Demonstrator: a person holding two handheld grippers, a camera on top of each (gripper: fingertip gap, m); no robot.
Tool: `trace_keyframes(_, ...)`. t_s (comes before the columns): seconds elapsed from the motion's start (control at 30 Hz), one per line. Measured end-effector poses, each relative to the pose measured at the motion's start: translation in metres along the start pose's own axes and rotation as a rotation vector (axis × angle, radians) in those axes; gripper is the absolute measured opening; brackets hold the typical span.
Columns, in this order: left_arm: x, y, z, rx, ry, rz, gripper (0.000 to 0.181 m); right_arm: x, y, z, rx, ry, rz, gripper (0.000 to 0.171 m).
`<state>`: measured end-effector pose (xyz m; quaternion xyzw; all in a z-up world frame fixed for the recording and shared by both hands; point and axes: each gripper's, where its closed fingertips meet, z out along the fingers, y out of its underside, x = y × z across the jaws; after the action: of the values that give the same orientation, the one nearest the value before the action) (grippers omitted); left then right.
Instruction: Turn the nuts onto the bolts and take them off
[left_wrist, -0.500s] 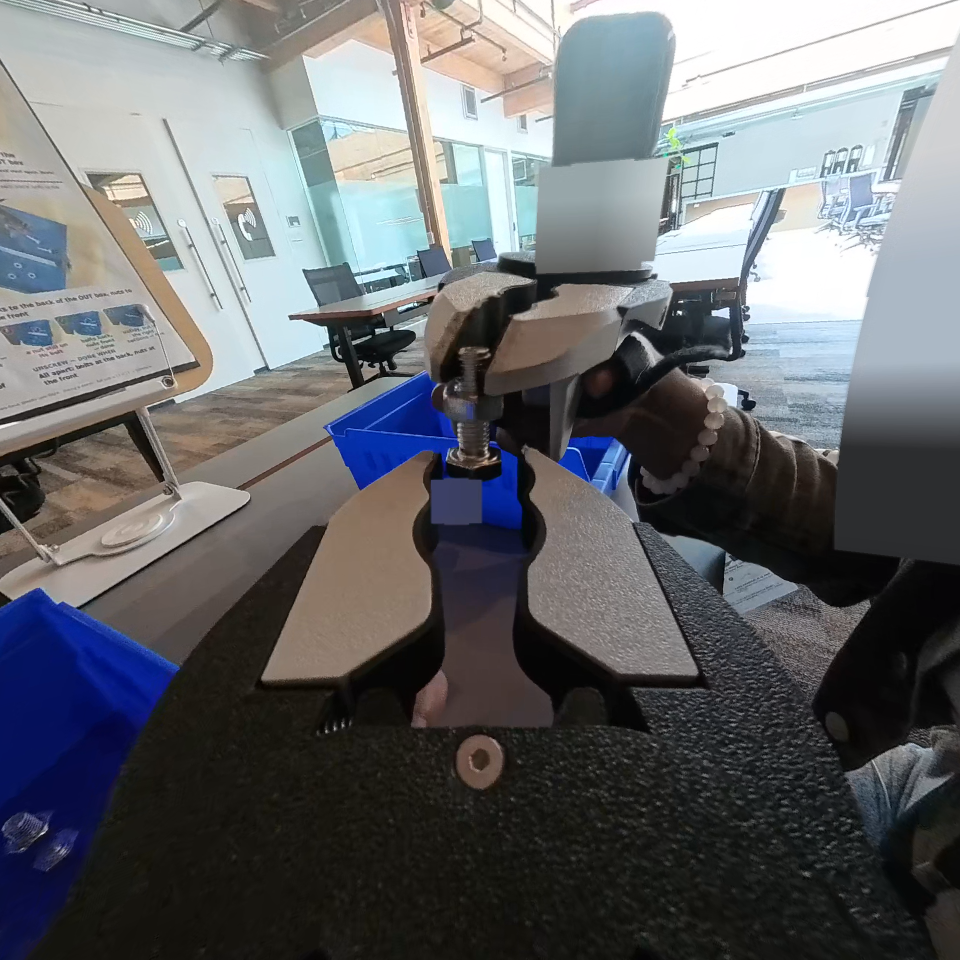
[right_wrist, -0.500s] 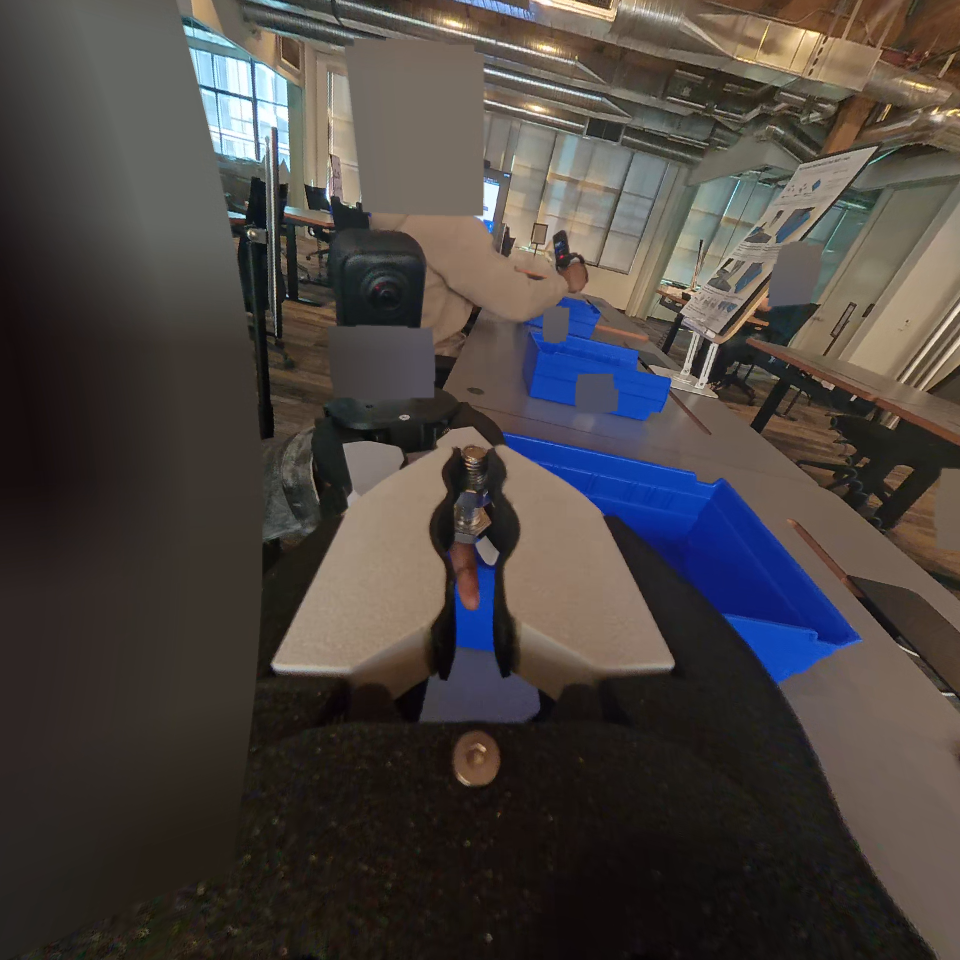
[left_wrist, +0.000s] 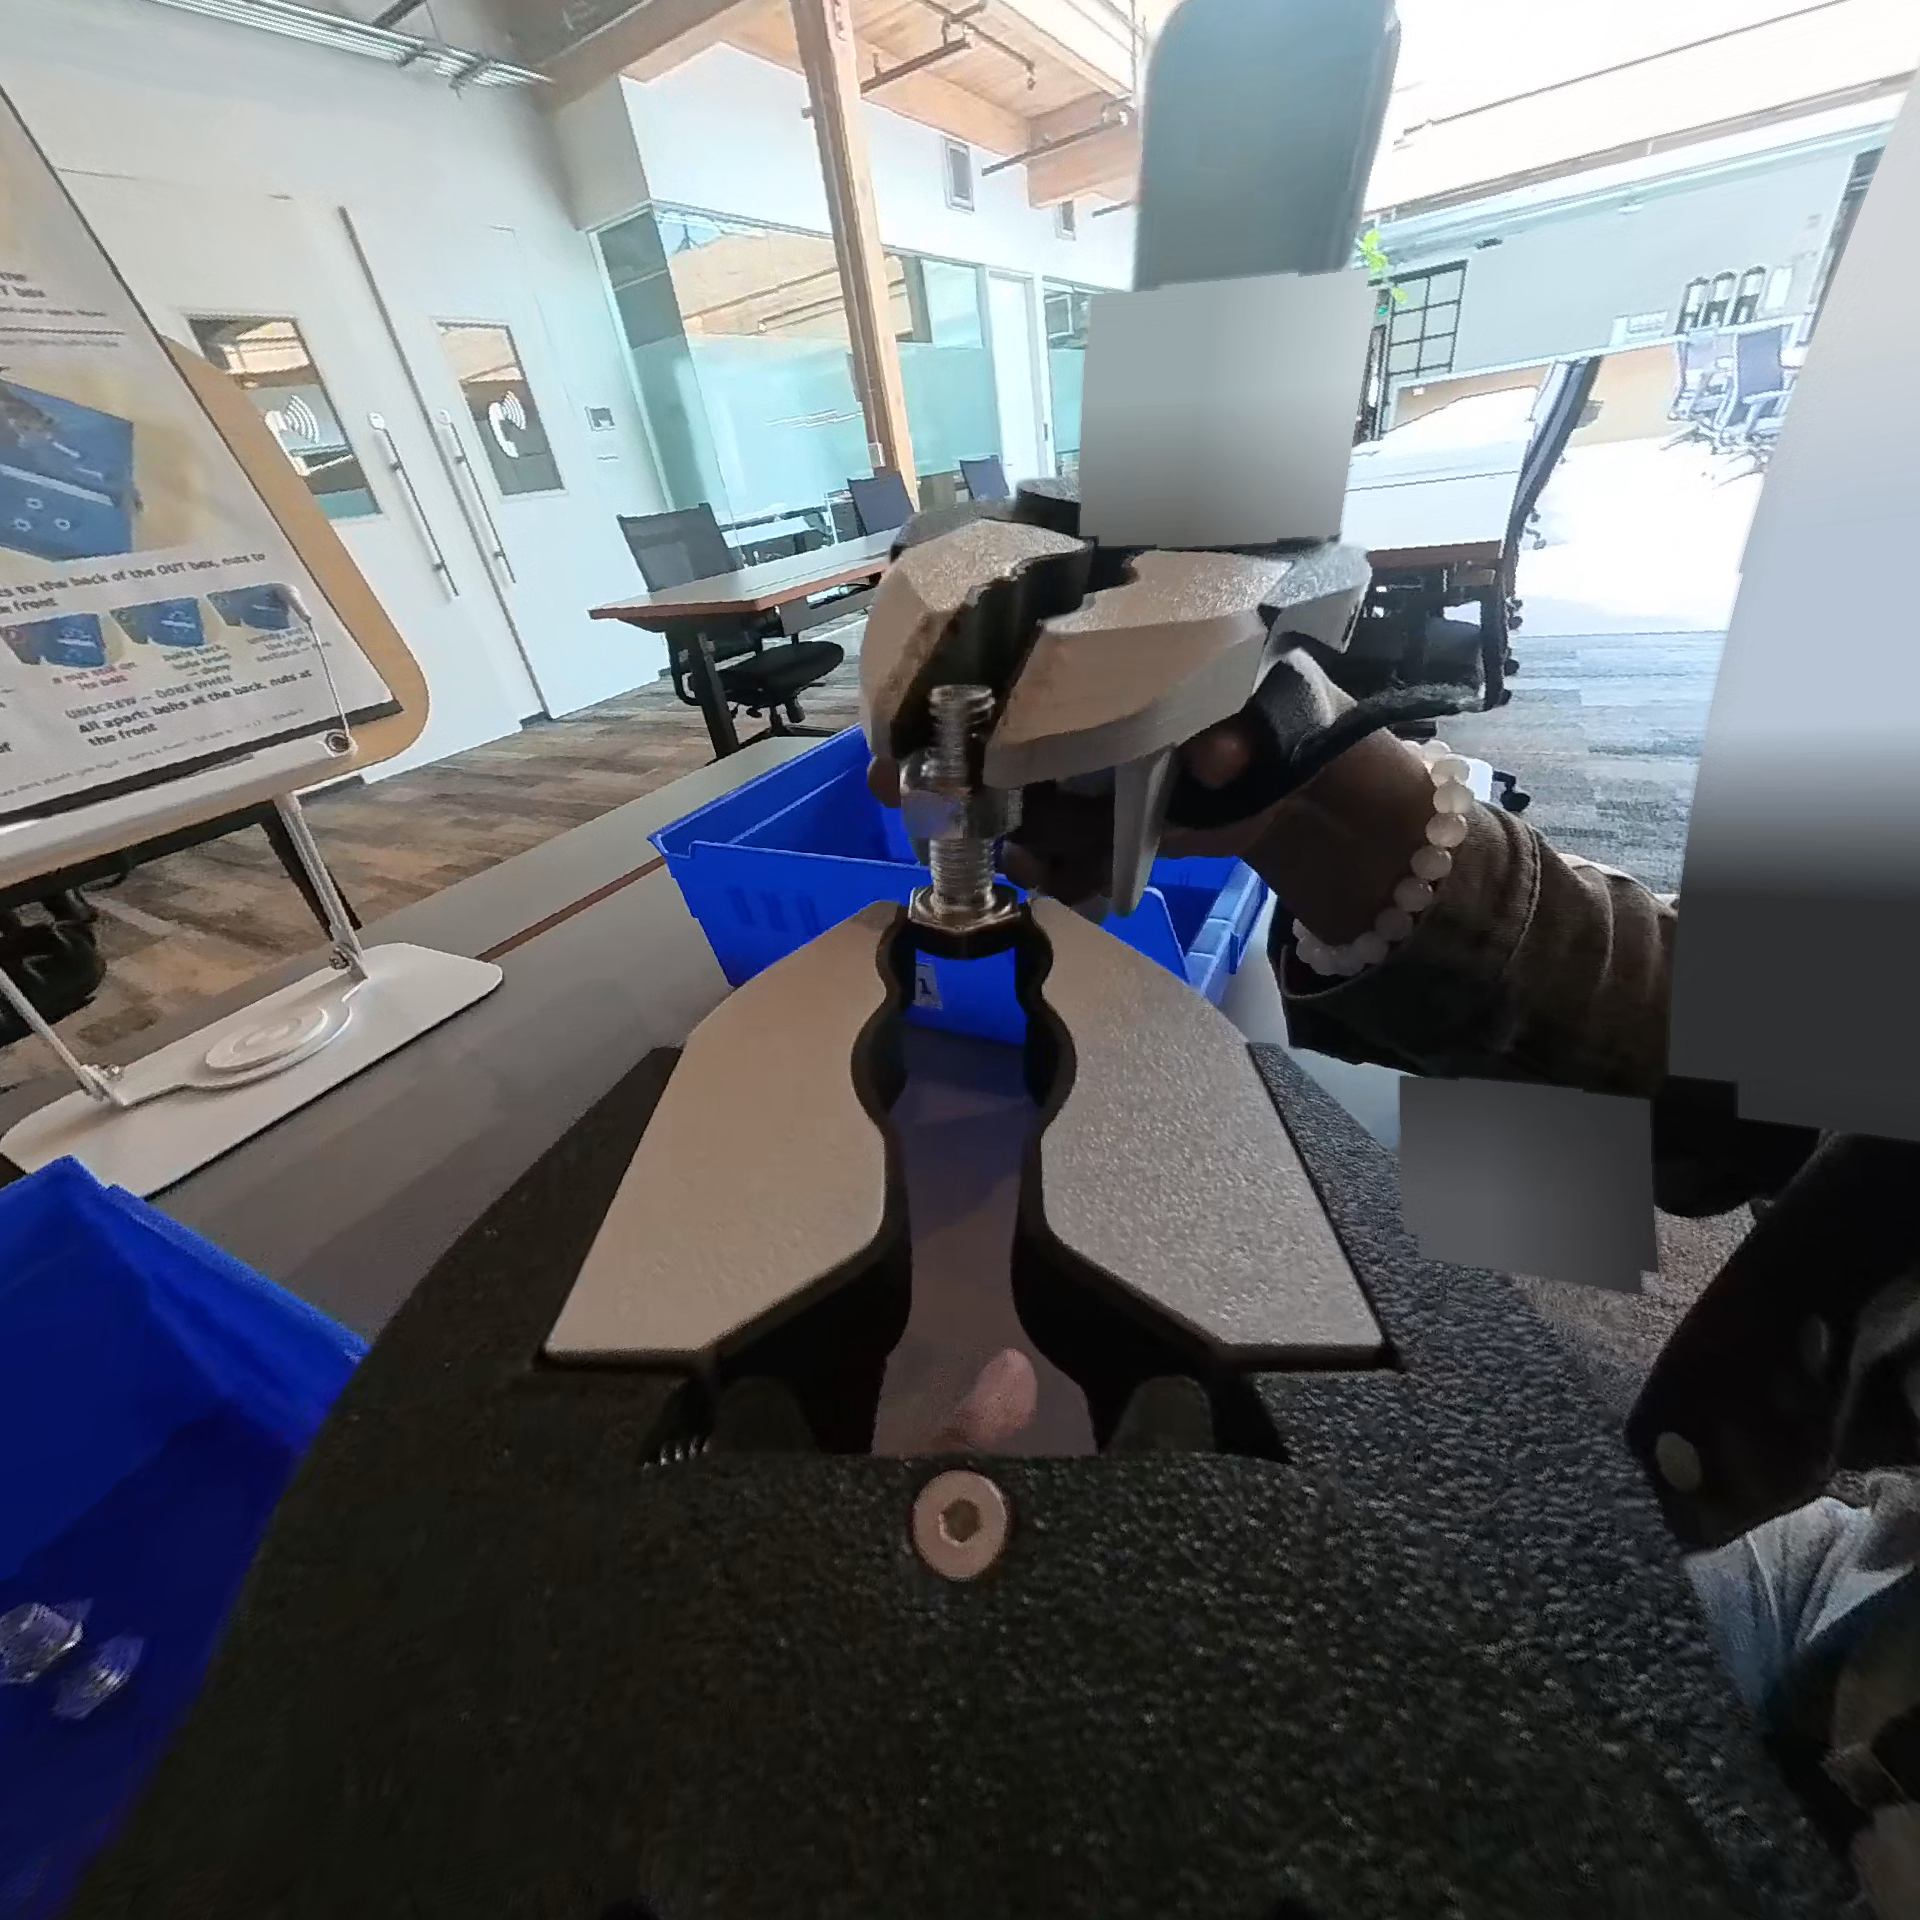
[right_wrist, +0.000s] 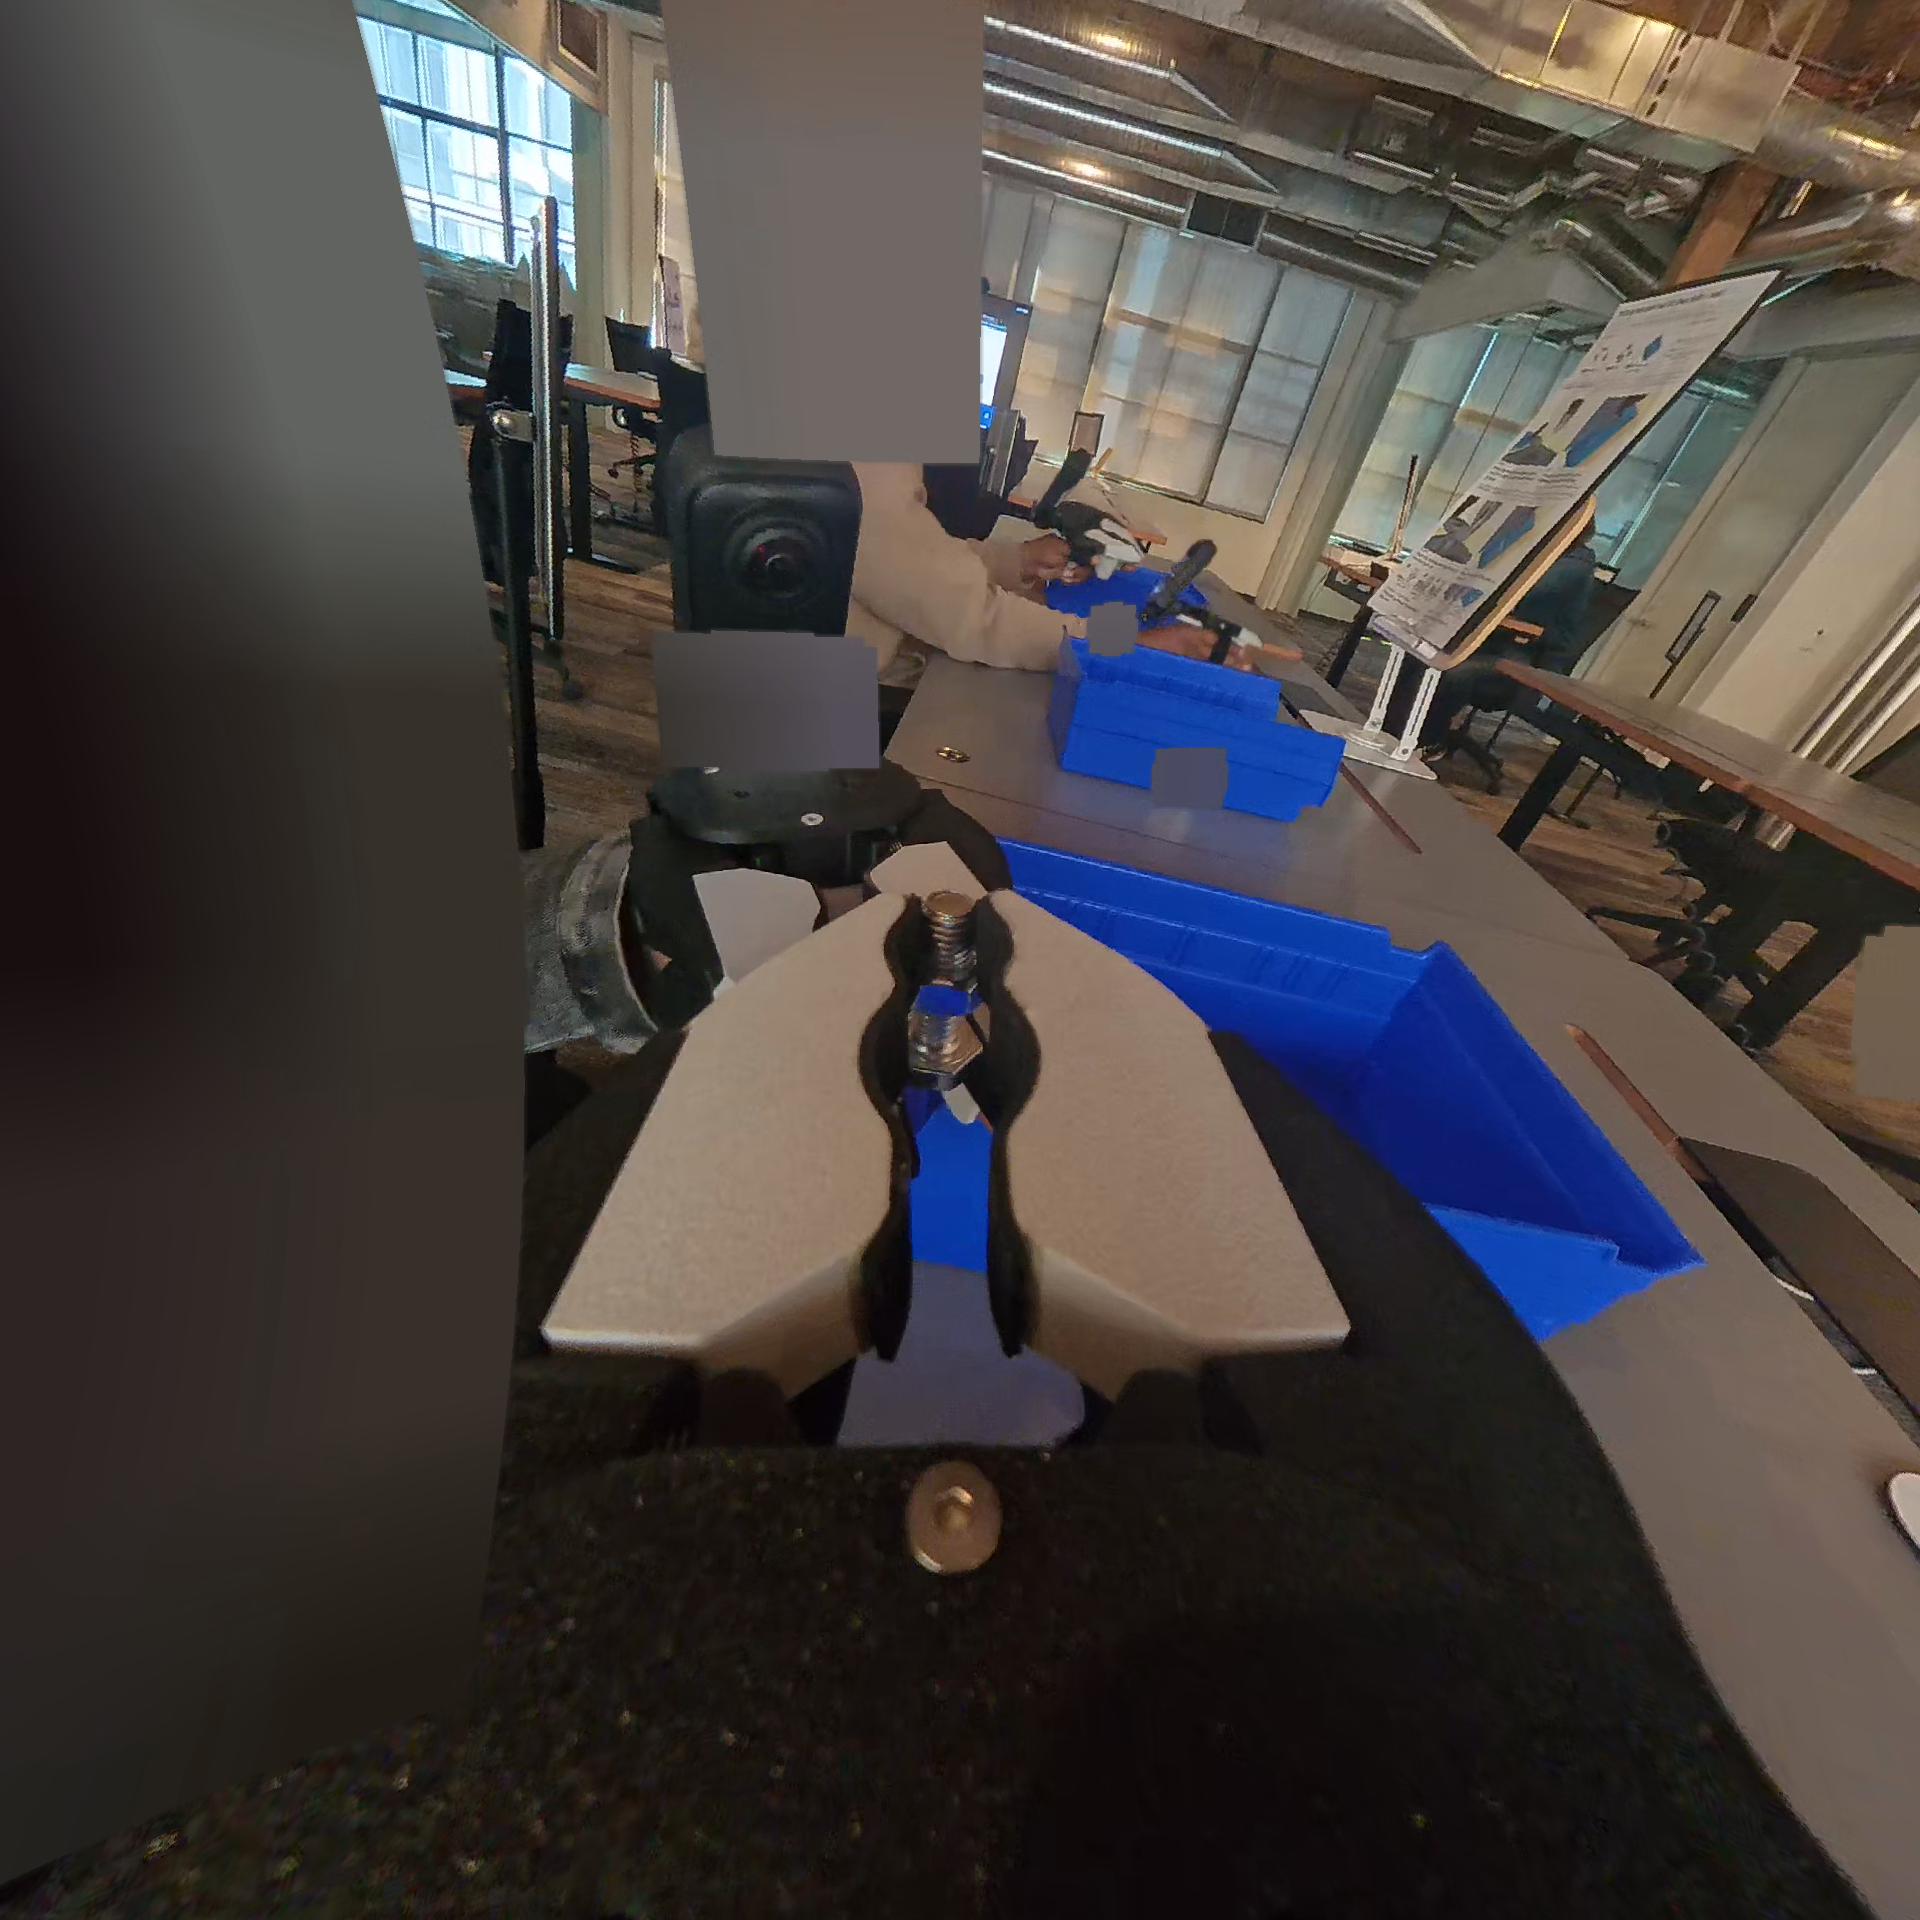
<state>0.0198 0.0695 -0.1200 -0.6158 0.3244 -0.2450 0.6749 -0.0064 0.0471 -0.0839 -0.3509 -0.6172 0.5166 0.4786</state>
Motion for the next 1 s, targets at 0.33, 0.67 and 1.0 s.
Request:
trace_keyframes(0.33, -0.006, 0.0, 0.003, 0.02, -0.046, -0.072, 0.018, 0.015, 0.007, -0.001, 0.019, 0.194, -0.004, 0.062)
trace_keyframes(0.67, -0.012, -0.005, -0.008, 0.051, -0.035, -0.124, 0.018, 0.04, 0.007, -0.052, 0.064, 0.397, -0.018, 0.009)
trace_keyframes(1.0, -0.001, -0.002, 0.001, 0.038, -0.003, -0.108, 0.018, 0.032, 0.009, -0.014, 0.009, 0.354, 0.044, 0.071)
